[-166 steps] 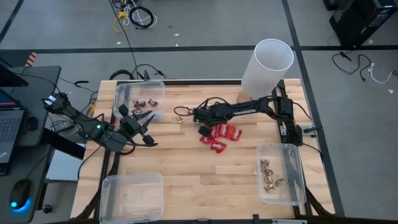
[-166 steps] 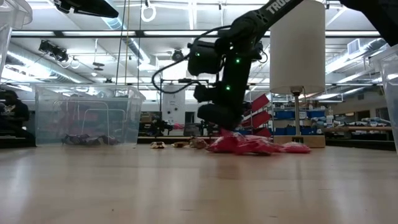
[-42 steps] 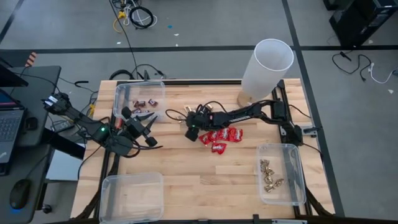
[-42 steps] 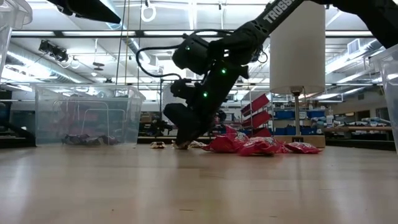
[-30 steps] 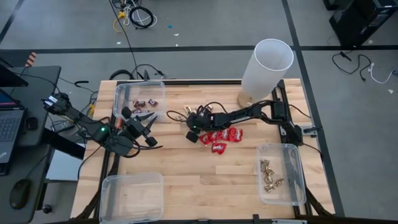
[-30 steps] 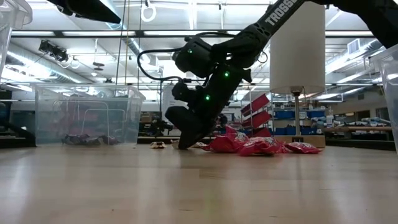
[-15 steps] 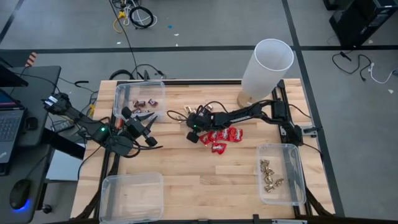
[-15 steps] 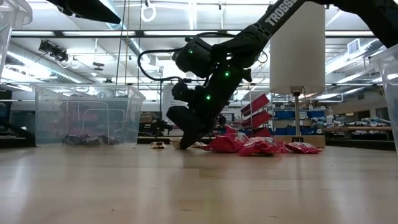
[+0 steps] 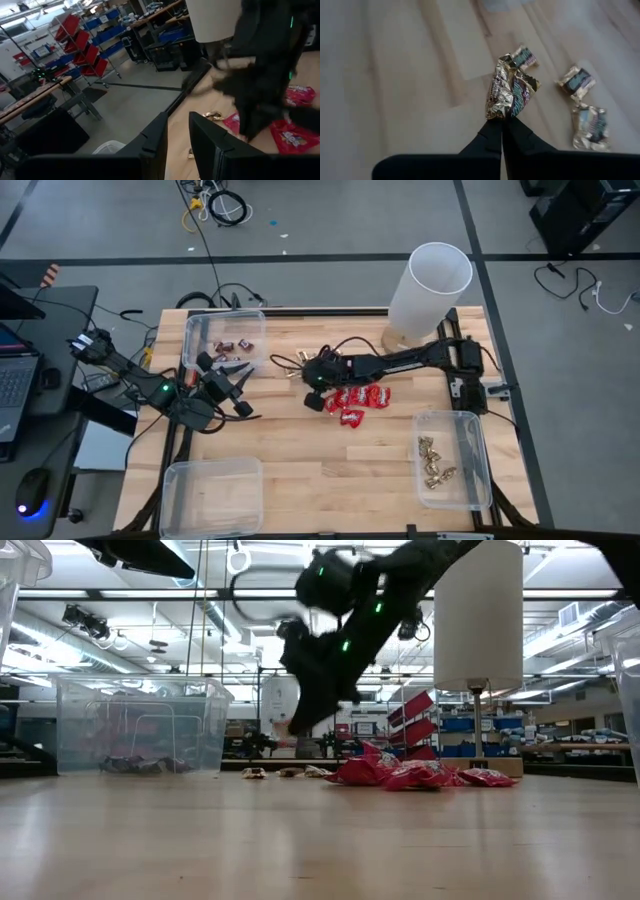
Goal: Sort candy
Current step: Put the gold chocolate into the bottom right transparent bin
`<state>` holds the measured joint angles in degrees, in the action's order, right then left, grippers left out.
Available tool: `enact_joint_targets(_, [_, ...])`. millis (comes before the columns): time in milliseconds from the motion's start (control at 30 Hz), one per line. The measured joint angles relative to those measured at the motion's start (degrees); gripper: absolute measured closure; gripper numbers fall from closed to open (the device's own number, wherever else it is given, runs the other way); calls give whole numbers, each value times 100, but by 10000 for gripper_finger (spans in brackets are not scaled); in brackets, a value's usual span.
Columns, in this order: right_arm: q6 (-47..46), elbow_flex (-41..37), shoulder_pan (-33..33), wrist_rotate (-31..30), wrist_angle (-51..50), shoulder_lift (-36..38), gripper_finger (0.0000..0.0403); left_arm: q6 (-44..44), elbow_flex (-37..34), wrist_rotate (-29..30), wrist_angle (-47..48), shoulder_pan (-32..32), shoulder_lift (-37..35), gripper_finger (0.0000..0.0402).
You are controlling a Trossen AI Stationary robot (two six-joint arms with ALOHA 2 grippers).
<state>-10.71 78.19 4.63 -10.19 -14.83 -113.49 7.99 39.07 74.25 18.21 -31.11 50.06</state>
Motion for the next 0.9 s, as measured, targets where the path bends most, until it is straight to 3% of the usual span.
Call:
enact_joint_targets(433, [-179,2,-432,-308,-2947,2387,403,24,0,-72,-7,0,0,319])
enact_joint_targets(900, [-2150,9,-832,1166,-5688,4396,403,25,0,-85,-12,-2,0,319])
